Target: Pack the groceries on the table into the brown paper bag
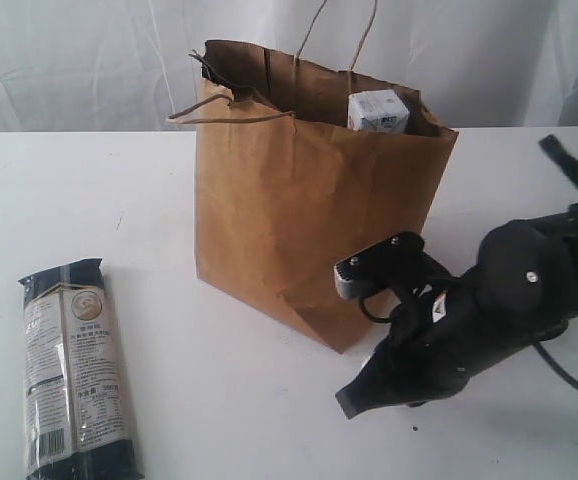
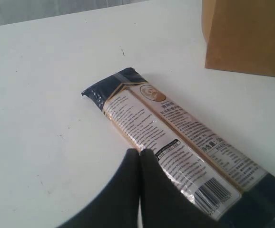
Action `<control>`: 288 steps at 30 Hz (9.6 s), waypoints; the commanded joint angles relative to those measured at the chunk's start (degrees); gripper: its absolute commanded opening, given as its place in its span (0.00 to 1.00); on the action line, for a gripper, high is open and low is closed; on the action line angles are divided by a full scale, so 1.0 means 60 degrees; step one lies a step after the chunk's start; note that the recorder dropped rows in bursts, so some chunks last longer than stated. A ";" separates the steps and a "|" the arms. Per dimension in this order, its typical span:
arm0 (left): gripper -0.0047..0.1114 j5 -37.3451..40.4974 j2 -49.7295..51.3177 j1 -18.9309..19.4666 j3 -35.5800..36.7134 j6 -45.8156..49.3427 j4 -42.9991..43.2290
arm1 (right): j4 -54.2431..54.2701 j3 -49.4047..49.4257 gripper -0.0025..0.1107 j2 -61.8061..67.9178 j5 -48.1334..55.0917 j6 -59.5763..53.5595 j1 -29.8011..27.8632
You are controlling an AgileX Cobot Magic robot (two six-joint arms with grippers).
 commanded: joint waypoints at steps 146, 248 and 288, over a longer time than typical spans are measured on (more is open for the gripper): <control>0.04 -0.0001 -0.0042 0.0013 0.0039 0.0031 -0.0058 | -0.1271 -0.0567 0.02 0.0524 -0.0534 -0.0409 0.0373; 0.04 -0.0001 -0.0042 0.0013 0.0039 0.0031 -0.0058 | -0.2586 0.2531 0.39 -0.8642 -0.2456 0.1320 0.0368; 0.04 -0.0001 -0.0042 0.0013 0.0039 0.0032 -0.0058 | -0.2584 0.6850 0.39 -1.4552 -0.1245 0.1320 -0.2840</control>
